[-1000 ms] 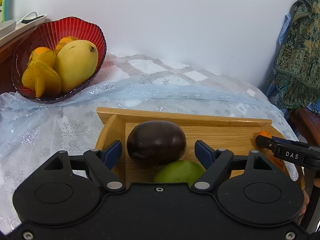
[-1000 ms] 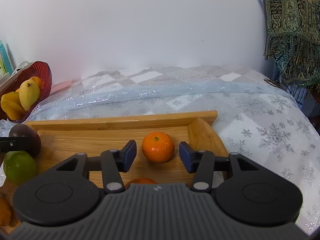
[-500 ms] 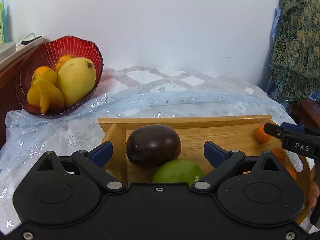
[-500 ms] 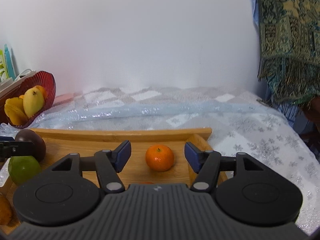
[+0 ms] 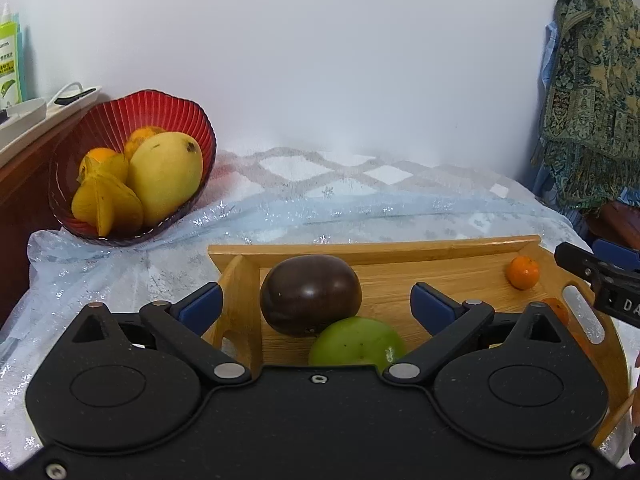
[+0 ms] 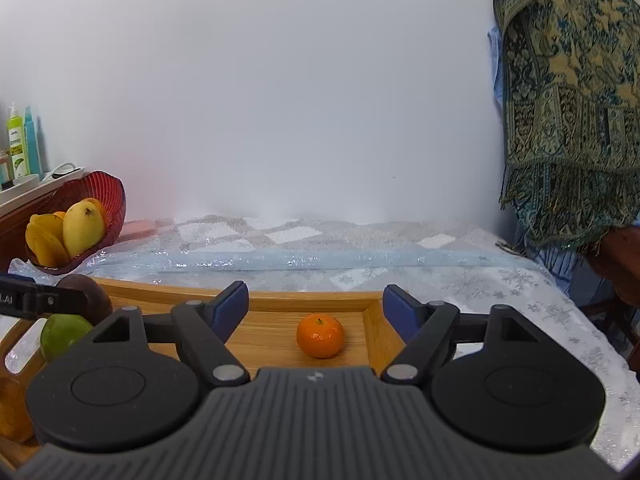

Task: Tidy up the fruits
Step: 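Withdraw both open grippers from the tray toward the red dates on the sheet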

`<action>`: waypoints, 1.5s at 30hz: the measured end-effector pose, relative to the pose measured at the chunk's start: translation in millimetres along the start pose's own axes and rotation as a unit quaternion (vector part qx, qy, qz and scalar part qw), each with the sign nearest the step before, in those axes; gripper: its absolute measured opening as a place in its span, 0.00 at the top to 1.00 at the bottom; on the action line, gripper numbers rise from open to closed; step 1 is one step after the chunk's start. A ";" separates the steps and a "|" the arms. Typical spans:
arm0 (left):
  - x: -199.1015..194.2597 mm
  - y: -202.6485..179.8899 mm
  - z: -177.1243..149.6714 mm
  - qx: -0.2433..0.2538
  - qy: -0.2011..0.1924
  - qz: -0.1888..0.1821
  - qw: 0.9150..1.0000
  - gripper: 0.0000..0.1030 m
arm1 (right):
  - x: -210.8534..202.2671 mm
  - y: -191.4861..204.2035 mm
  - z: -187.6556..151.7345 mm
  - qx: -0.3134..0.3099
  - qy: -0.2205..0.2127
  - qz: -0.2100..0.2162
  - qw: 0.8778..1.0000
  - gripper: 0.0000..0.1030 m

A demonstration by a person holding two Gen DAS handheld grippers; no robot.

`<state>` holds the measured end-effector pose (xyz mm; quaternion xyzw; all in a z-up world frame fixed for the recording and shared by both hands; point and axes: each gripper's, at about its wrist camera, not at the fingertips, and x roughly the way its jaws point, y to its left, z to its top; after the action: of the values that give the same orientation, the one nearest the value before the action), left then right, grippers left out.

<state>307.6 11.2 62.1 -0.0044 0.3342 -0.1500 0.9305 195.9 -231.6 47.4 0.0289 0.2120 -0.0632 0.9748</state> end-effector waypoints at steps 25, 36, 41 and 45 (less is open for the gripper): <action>-103.6 -42.7 -54.4 0.027 -0.032 -0.026 0.999 0.00 | -96.9 9.2 -24.3 -0.010 -0.063 0.039 0.997 0.11; -129.4 -46.9 -102.4 0.017 -0.011 -0.025 0.999 0.00 | -133.6 25.6 -73.1 -0.031 -0.021 0.059 0.998 0.11; -137.1 -49.3 -119.2 0.018 0.002 -0.029 0.999 0.00 | -151.5 33.2 -93.6 -0.032 -0.007 0.065 0.997 0.11; -144.4 -53.3 -131.7 0.030 0.007 -0.021 0.999 0.00 | -165.8 35.9 -108.2 -0.036 -0.004 0.065 0.997 0.11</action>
<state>105.1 13.1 55.3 0.0174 0.3363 -0.1790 0.9244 6.9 -168.7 19.3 0.0070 0.2082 0.0082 0.9780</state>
